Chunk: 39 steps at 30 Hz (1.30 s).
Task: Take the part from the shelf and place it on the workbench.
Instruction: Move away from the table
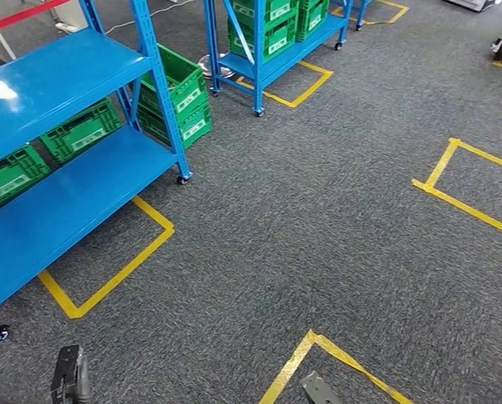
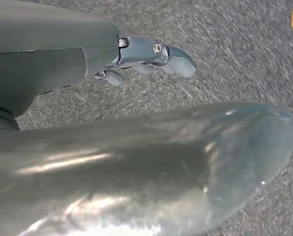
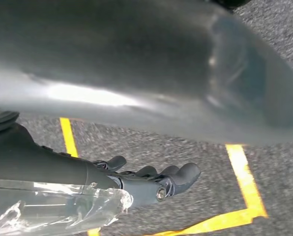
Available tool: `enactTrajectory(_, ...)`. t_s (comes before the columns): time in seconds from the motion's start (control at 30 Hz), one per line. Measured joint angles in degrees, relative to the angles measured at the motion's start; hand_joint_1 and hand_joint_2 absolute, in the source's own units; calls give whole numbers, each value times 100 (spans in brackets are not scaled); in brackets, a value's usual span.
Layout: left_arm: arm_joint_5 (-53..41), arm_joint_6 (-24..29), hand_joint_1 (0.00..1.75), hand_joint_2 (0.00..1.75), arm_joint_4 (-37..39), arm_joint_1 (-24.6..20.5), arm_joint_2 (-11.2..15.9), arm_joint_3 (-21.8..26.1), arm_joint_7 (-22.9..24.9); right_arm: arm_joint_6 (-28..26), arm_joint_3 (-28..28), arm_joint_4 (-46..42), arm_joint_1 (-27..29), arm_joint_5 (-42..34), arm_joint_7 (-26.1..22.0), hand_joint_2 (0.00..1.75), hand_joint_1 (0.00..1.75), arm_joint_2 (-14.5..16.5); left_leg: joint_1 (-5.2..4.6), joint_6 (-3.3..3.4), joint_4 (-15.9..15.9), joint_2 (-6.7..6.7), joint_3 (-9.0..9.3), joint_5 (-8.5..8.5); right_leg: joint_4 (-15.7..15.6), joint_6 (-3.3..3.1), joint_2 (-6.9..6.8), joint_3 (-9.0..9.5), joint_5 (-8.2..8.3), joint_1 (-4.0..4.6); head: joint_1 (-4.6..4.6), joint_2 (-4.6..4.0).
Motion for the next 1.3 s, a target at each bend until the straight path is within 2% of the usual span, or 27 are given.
enactTrajectory(0.03,1,1,0,0,-1,0,2,-6,0,1,1,2,6,2,3,0,0,1,11,-36,0,-66,-28,12,-120,-5,97,51,9,-8,-3,0)
enactTrajectory(0.07,1,2,0,0,-2,5,7,-8,0,1,2,4,14,2,9,0,0,1,23,-79,-5,-138,-54,31,-151,-10,84,68,0,-5,-3,0)
enactTrajectory(0.1,-2,5,0,0,-3,17,14,-12,0,0,2,5,18,-1,16,0,0,2,36,-118,-23,-206,-72,50,-162,-25,10,80,7,0,-2,0)
enactTrajectory(0.13,-9,11,0,0,-4,31,10,-20,1,-3,2,5,22,-12,21,0,0,3,31,-151,-15,-171,-92,37,-192,-53,-65,97,19,-3,-8,0)
enactTrajectory(0.2,-43,57,0,0,-7,13,-8,-53,2,-9,1,5,29,-56,4,0,0,3,2,-198,266,131,-241,-150,-267,-107,-235,148,43,-11,-63,0)
enactTrajectory(0.23,-66,92,0,0,-8,-18,-32,-77,2,-9,-1,5,46,-83,-11,0,0,-2,-9,-217,573,343,-395,-319,-286,-125,-327,171,41,0,-91,0)
enactTrajectory(0.27,-86,137,0,0,-8,-55,-54,-104,6,-5,-3,7,75,-110,-26,0,0,-13,-8,-236,952,479,-586,-486,-292,-137,-429,187,28,9,-112,0)
enactTrajectory(0.3,-102,179,0,0,-8,-80,-81,-133,14,0,-7,9,106,-133,-35,0,0,-29,-2,-254,1278,550,-757,-591,-293,-141,-532,200,11,15,-112,0)
enactTrajectory(0.33,-108,218,0,0,-8,-92,-112,-162,27,3,-11,11,132,-155,-40,0,0,-47,8,-271,1466,589,-858,-601,-292,-140,-624,215,-10,16,-114,0)
enactTrajectory(0.37,-106,254,0,0,-8,-95,-136,-191,41,7,-15,15,149,-170,-46,0,0,-61,21,-286,1435,615,-848,-493,-291,-130,-701,238,-34,11,-113,0)
enactTrajectory(0.4,-98,283,0,0,-8,-97,-155,-215,52,8,-17,17,156,-177,-52,0,0,-69,34,-298,1182,653,-721,-290,-290,-113,-762,271,-62,4,-114,0)
enactTrajectory(0.47,-62,320,0,0,-11,-116,-184,-256,61,9,-19,19,157,-163,-60,0,0,-76,26,-304,455,812,-336,77,-286,-49,-855,341,-131,5,-120,0)
enactTrajectory(0.5,-38,332,0,0,-15,-133,-198,-274,61,9,-19,20,156,-152,-58,0,0,-78,11,-270,184,888,-188,130,-280,-12,-894,365,-164,17,-125,0)
enactTrajectory(0.53,-10,343,0,0,-20,-146,-212,-293,61,9,-19,20,155,-139,-55,0,0,-79,-6,-224,47,928,-112,106,-280,20,-929,384,-194,34,-124,0)
enactTrajectory(0.6,28,357,0,0,-27,-149,-231,-323,61,9,-19,20,150,-123,-45,0,0,-81,-20,-107,-7,878,-75,6,-300,76,-1001,435,-245,49,-123,0)
enactTrajectory(0.67,38,361,0,0,-32,-132,-246,-341,61,8,-19,19,136,-109,-42,0,0,-81,-3,-30,-11,792,-40,-37,-204,132,-894,423,-341,31,-109,0)
enactTrajectory(0.73,38,362,0,0,-38,-148,-259,-353,61,8,-19,20,128,-102,-42,0,0,-80,20,33,-20,714,6,-72,358,171,-659,125,-580,12,-79,0)
enactTrajectory(0.8,38,362,0,0,-42,-165,-262,-366,61,8,-19,21,158,-101,-39,0,0,-80,22,69,-19,613,43,-112,1189,190,-557,-392,-828,6,-62,0)
enactTrajectory(0.83,38,362,0,0,-43,-159,-264,-370,61,9,-19,21,179,-101,-37,0,0,-80,22,74,-19,553,74,-138,1434,194,-546,-592,-825,5,-62,0)
enactTrajectory(0.87,38,362,0,0,-43,-149,-269,-372,61,9,-19,22,196,-100,-35,0,0,-81,25,69,-18,487,118,-169,1466,189,-539,-697,-694,5,-61,0)
enactTrajectory(0.9,38,362,0,0,-43,-138,-277,-373,61,9,-19,22,204,-100,-35,0,0,-81,33,55,-18,425,173,-206,1251,176,-527,-683,-440,4,-61,0)
enactTrajectory(0.93,38,362,0,0,-43,-133,-286,-374,61,9,-19,23,207,-100,-35,0,0,-83,43,35,-18,372,230,-248,872,161,-501,-586,-124,4,-60,0)
enactTrajectory(0.97,56,363,0,0,-43,-137,-293,-375,61,22,-19,31,208,-82,-34,0,0,-84,44,7,-13,327,281,-288,499,148,-454,-474,121,6,-55,0)
enactTrajectory(1.0,104,378,0,0,-43,-162,-296,-374,85,61,-17,40,201,-31,-19,0,0,-85,43,-24,-1,284,309,-321,173,132,-408,-353,257,2,-51,0)
enactTrajectory(1.03,183,423,0,0,-43,-230,-281,-368,172,121,-6,50,177,62,29,0,0,-86,40,-55,9,256,311,-339,-13,111,-369,-279,292,3,-52,0)
enactTrajectory(1.13,385,675,0,0,-43,-747,-191,-343,767,342,86,60,29,393,284,0,0,-78,65,-135,1,189,246,-327,-109,29,-364,-247,221,24,-55,0)
enactTrajectory(1.3,396,749,0,0,-43,-1011,-143,-345,989,388,128,58,-34,455,367,0,0,-65,76,-166,-8,165,237,-337,-133,-8,-384,-250,227,22,-54,0)
